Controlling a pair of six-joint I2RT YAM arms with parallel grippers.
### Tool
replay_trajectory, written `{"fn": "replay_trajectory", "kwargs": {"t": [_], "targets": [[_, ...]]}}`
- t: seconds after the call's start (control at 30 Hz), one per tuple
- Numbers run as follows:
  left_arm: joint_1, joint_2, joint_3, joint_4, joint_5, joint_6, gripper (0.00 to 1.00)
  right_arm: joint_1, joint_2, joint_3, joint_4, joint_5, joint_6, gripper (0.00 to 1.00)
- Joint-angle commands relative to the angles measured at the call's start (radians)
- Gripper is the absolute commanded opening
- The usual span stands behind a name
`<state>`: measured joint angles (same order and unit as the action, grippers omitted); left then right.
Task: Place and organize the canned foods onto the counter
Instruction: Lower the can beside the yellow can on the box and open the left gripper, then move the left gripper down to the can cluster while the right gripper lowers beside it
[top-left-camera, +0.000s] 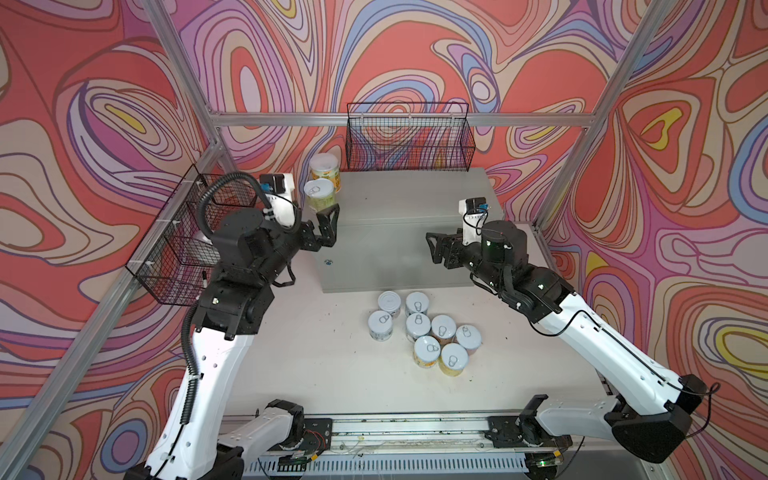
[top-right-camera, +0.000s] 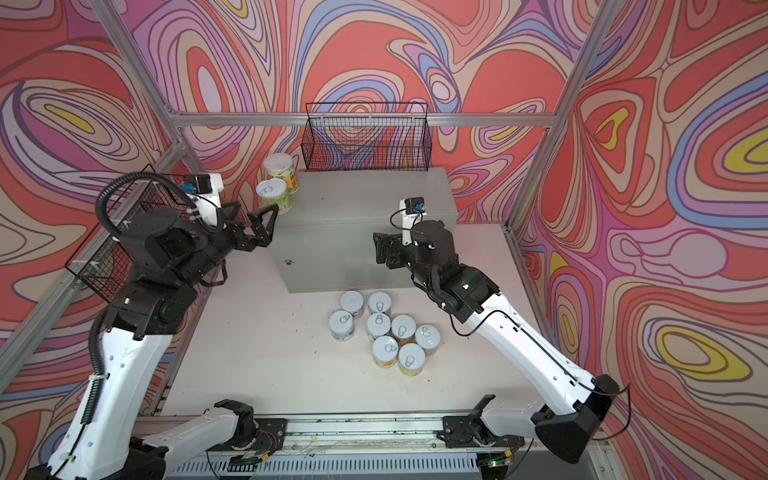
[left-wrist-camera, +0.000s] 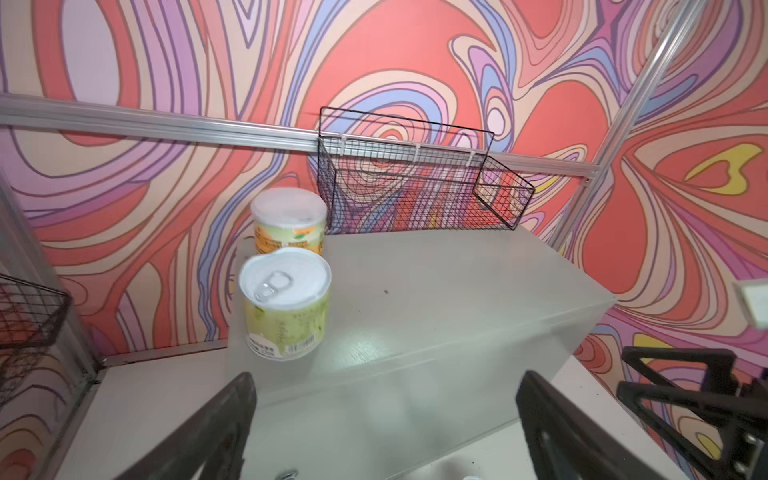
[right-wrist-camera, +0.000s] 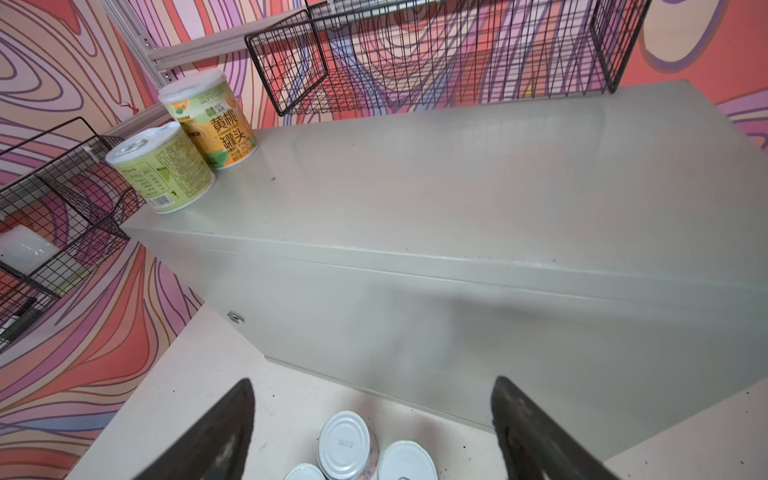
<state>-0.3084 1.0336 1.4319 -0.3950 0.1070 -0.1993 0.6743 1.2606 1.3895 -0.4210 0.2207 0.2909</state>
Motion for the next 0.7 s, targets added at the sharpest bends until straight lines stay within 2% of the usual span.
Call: {"fn": "replay_trajectory", "kwargs": {"t": [0.0,0.13,0.27,0.33,0.43,0.53,0.67], "targets": [[-0.114,-0.054,-0.164,0.098,-0.146,-0.012,1.00,0.011,-0.040,-0.091,0.085,-0.023,0.046,0.90],[-0.173,-0.111,-0.305,0.120,-0.223,-0.038,1.00,0.026,-0.080,-0.168,0.111,-0.002,0.055,0.90],[-0.205,-0.173,-0.435,0.151,-0.235,-0.085,1.00,0.066,-0.094,-0.215,0.061,0.085,0.031,0.91],[-0.236,-0.191,-0.482,0.160,-0.227,-0.065,1.00,0.094,-0.110,-0.258,0.064,0.135,0.031,0.92],[-0.336,-0.211,-0.525,0.138,-0.287,-0.050,1.00,0.136,-0.148,-0.364,0.109,0.201,0.089,0.91],[-0.469,-0.261,-0.619,0.202,-0.381,-0.011,1.00,0.183,-0.165,-0.440,0.122,0.232,0.144,0.91],[-0.534,-0.256,-0.674,0.108,-0.423,-0.060,1.00,0.247,-0.162,-0.483,0.103,0.286,0.169,0.91]]}}
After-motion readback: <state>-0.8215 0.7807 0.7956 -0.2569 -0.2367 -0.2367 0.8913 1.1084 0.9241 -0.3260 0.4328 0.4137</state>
